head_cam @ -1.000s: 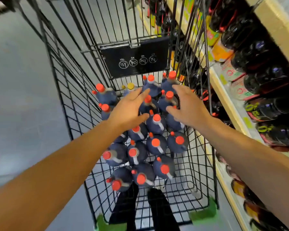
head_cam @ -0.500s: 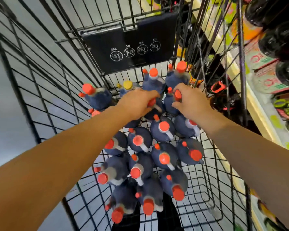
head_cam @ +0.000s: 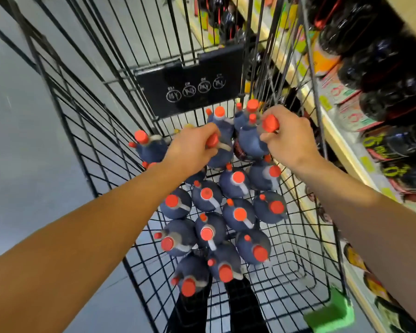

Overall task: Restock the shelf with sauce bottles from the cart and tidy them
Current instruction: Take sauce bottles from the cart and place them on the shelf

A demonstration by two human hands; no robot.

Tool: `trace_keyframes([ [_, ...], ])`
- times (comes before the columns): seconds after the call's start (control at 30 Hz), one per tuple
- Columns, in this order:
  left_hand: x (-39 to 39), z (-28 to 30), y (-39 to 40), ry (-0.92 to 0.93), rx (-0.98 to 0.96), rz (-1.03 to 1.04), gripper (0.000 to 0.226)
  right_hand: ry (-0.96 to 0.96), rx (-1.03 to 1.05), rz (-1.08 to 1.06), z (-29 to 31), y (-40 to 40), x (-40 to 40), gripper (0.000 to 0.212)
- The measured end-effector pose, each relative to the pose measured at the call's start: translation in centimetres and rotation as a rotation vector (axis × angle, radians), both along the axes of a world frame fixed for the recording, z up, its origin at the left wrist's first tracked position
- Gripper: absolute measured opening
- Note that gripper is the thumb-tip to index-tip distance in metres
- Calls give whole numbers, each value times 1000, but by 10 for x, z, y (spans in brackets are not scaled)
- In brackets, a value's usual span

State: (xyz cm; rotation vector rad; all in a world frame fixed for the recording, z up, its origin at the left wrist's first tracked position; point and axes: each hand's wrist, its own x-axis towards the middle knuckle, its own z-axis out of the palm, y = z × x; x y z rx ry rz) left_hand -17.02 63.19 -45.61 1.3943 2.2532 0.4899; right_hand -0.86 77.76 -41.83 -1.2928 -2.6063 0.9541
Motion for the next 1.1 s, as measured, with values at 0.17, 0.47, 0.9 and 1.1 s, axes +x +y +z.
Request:
trace_keyframes([
  [0.17,-3,85,-21,-81,199,75,31,195,-38,-130,81,-12,20,28],
  [0.47,4,215,-43,-61,325,146,38,484,-49,-262,189,-31,78,34],
  [0.9,92,286,-25,-38,426,-41,33,560,102,-407,278,-77,195,33],
  [1.1,139,301,-6,2,532,-129,32,529,202,-473,280,-77,251,33],
])
